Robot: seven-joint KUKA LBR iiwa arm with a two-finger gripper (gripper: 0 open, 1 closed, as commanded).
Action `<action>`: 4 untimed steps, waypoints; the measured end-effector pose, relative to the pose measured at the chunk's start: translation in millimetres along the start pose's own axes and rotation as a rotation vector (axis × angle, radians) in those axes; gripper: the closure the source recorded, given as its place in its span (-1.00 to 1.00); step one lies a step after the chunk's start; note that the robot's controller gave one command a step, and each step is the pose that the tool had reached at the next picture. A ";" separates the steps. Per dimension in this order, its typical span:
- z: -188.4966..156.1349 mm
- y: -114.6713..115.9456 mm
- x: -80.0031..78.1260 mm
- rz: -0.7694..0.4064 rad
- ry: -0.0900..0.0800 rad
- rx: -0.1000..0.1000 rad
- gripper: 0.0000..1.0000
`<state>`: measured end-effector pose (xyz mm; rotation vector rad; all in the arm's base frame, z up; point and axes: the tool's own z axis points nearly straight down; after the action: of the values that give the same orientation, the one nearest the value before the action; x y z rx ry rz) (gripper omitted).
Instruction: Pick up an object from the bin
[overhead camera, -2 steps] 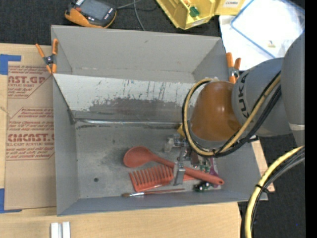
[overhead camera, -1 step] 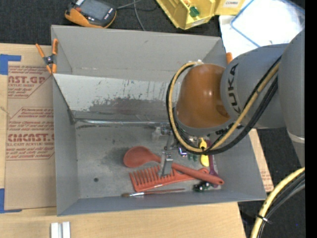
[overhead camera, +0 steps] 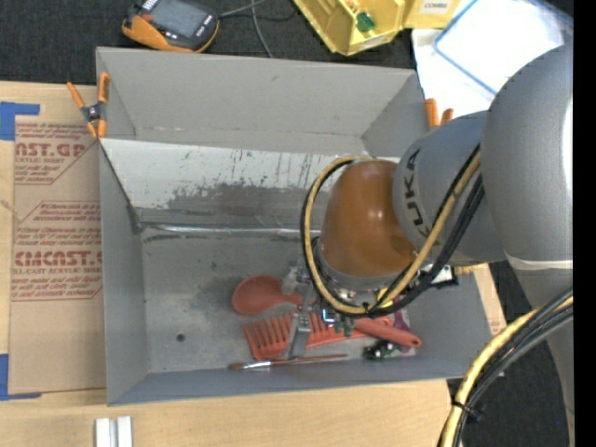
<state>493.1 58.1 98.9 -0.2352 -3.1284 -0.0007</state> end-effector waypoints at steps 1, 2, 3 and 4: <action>28.3 41.8 -46.6 -0.187 -0.031 0.000 -1.00; 25.6 -11.0 -35.4 0.280 -0.016 -0.017 1.00; 25.6 -11.0 -35.4 0.280 -0.016 -0.017 1.00; 15.8 -9.9 -33.4 0.278 -0.009 -0.017 1.00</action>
Offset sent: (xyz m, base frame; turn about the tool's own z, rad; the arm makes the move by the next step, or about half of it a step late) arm 0.0285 -0.0248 -0.0289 0.2870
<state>524.6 43.3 83.0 -0.6684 -3.0758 -0.0250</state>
